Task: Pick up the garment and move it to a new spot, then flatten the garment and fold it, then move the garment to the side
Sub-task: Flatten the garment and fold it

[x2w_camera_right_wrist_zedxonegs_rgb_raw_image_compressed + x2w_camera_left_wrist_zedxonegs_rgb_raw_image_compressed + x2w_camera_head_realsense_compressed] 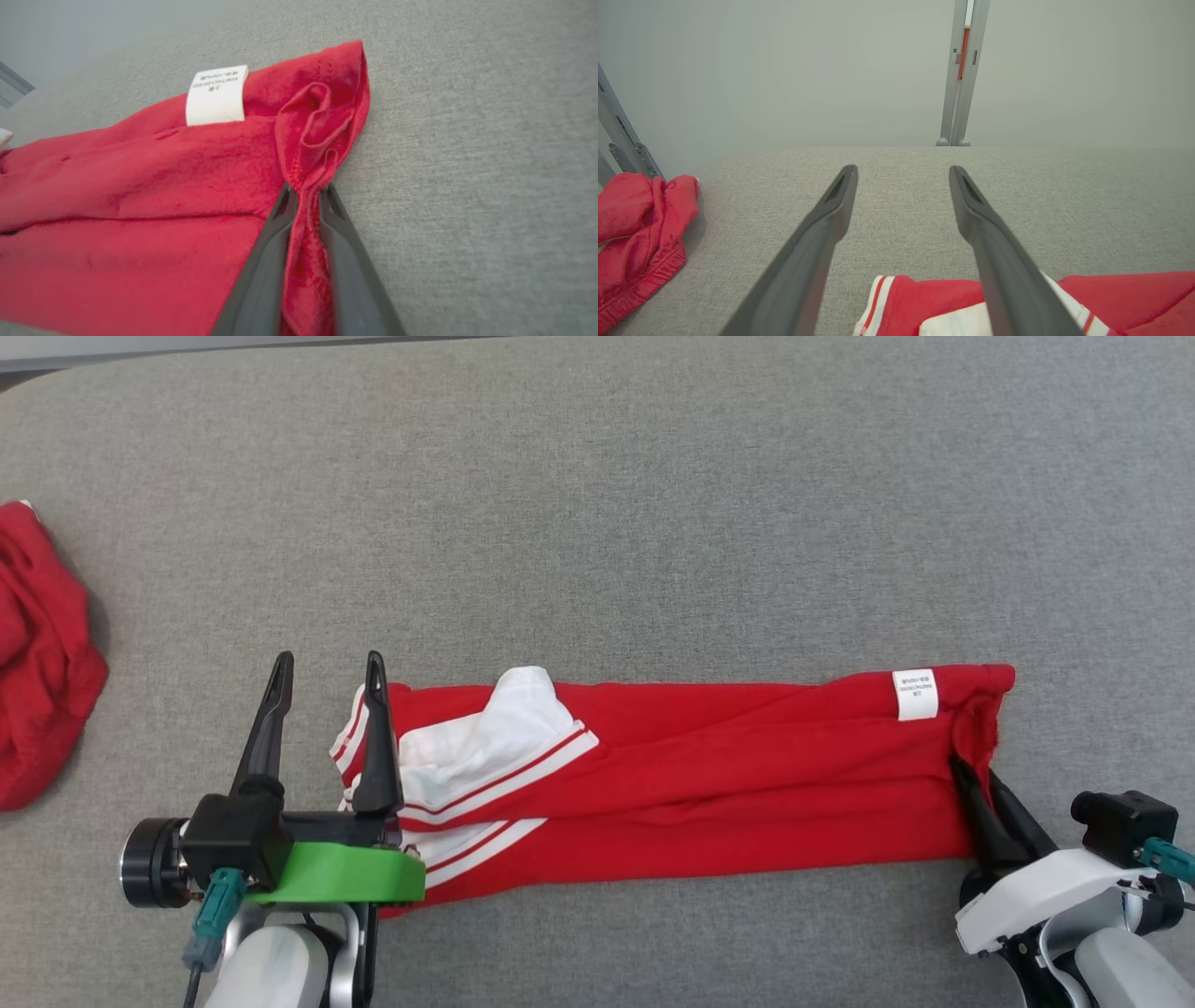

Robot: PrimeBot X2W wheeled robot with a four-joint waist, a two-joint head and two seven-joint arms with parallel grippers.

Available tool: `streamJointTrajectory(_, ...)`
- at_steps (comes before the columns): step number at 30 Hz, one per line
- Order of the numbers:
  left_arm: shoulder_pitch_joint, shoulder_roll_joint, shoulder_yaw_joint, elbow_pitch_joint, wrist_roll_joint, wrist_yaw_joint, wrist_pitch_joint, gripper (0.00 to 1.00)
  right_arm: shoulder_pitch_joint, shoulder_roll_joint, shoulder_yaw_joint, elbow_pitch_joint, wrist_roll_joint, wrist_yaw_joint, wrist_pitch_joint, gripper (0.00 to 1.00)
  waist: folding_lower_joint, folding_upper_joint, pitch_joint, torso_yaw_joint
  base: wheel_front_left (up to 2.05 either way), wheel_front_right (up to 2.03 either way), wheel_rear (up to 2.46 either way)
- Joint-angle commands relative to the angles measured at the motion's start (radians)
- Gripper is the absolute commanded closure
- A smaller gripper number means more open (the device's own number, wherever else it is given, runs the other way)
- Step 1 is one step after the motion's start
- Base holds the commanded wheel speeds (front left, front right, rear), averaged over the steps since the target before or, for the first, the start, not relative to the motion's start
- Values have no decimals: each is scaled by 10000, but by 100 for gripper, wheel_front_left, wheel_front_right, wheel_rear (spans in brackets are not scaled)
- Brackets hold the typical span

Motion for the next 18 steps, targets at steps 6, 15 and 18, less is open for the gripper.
streamJointTrajectory(6, 296, 14, 108, -9, 70, -64, -32, 0, 252, -629, -618, -364, 504, -7, -78, 100, 0, 0, -473, -285, 0, 0, 0)
streamJointTrajectory(15, 620, -42, 84, 96, 25, -142, -32, 0, 903, -1212, -1088, -1467, 906, 1, 519, 100, 0, 0, -1098, -401, 0, 0, 0)
streamJointTrajectory(18, 689, -34, 97, 88, 6, -136, -32, 0, 898, -1123, -880, -2536, 936, 1, 1164, 100, 0, 0, -1215, -438, 0, 0, 0)
